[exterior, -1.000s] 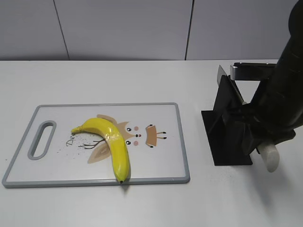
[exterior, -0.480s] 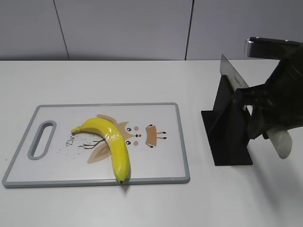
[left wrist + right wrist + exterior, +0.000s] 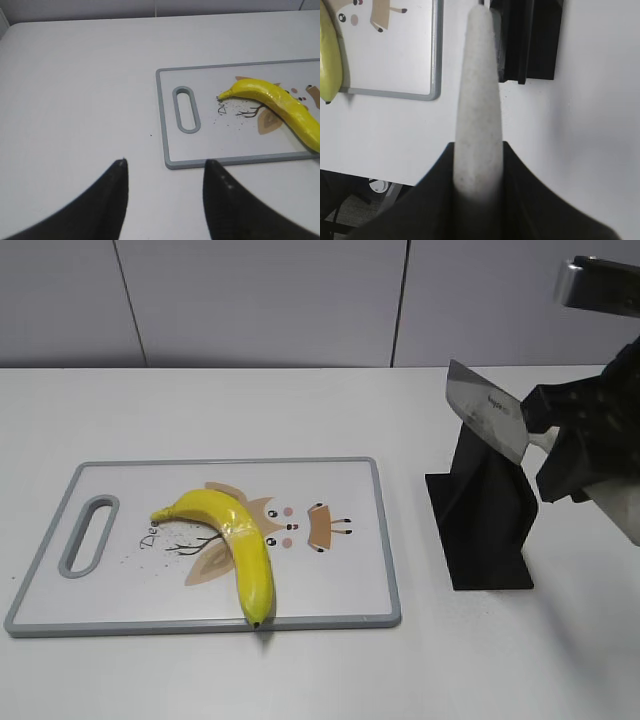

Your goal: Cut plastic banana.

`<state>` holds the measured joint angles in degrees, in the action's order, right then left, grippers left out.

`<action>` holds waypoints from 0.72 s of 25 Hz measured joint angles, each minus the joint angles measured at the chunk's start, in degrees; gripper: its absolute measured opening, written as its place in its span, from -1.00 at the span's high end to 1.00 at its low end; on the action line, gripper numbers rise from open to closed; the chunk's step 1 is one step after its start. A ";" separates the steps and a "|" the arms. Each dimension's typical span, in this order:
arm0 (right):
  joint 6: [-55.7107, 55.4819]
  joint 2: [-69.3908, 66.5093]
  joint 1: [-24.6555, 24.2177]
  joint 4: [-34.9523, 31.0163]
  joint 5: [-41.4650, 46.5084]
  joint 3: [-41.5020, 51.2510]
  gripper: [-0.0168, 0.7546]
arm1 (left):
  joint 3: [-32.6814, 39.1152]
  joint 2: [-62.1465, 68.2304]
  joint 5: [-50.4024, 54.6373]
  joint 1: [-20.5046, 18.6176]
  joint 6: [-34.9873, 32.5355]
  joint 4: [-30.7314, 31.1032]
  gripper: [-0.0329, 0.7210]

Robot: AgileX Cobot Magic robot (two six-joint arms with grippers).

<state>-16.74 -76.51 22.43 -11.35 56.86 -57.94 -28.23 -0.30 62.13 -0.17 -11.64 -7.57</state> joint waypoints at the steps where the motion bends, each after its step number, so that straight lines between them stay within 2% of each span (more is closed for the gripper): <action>1: 0.19 0.22 0.00 0.00 0.00 0.00 0.46 | 0.00 0.00 0.00 0.00 0.00 0.04 -0.34; 7: 7.58 0.27 0.00 0.18 -1.11 -3.36 0.46 | 0.00 0.00 -0.06 0.00 -0.06 0.07 -0.34; 10: 18.37 0.27 0.00 0.18 -3.36 -4.83 0.46 | -0.12 0.00 -0.73 0.00 0.05 0.07 -0.40; 14: 33.11 0.22 0.00 -0.47 -6.07 -5.53 0.46 | -1.27 3.06 -4.26 0.00 -0.06 -0.06 -0.64; 18: 46.16 -1.27 0.00 -2.95 -8.68 -5.79 0.46 | -2.42 9.11 -10.23 0.00 -0.69 -1.22 -0.71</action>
<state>29.43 -77.78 22.43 -14.30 48.18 -63.73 -30.65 8.81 51.89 -0.17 -12.32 -8.79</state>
